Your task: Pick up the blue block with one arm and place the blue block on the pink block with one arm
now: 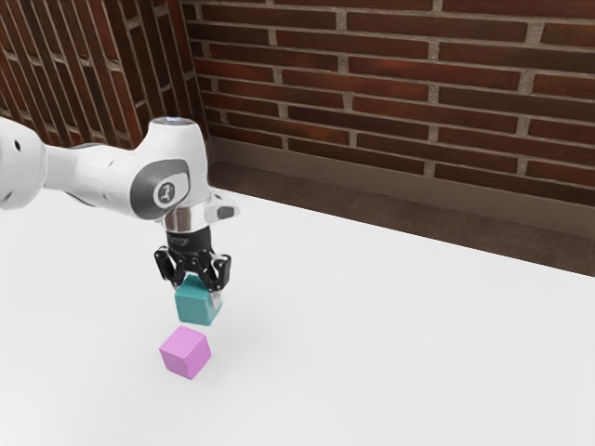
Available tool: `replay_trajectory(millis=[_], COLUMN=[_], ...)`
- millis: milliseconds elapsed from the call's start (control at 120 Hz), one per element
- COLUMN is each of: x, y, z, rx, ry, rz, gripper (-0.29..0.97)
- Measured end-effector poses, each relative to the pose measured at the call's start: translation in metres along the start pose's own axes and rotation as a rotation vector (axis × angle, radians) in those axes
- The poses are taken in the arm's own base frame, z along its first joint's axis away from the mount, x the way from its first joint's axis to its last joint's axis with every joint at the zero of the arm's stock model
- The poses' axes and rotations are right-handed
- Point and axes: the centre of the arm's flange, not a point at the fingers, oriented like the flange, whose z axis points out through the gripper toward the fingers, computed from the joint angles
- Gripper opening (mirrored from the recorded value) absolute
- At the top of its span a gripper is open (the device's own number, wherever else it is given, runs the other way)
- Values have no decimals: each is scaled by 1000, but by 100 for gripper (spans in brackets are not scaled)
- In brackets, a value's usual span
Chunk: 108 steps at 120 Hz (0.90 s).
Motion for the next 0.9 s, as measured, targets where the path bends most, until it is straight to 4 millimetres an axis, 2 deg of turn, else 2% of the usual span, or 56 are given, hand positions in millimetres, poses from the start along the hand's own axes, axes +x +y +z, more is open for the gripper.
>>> replay_trajectory(millis=[108, 175, 258, 567, 792, 900], x=[7, -10, -27, -57, -64, -75], y=[-13, -17, -20, -26, -27, -29], z=[6, 14, 14, 8, 12, 11], rx=[-7, -10, -16, -21, -18, -20], ry=[46, 66, 104, 170, 136, 126], rz=[39, 73, 112, 213, 245, 252], gripper=[33, 33, 33, 34, 34, 34])
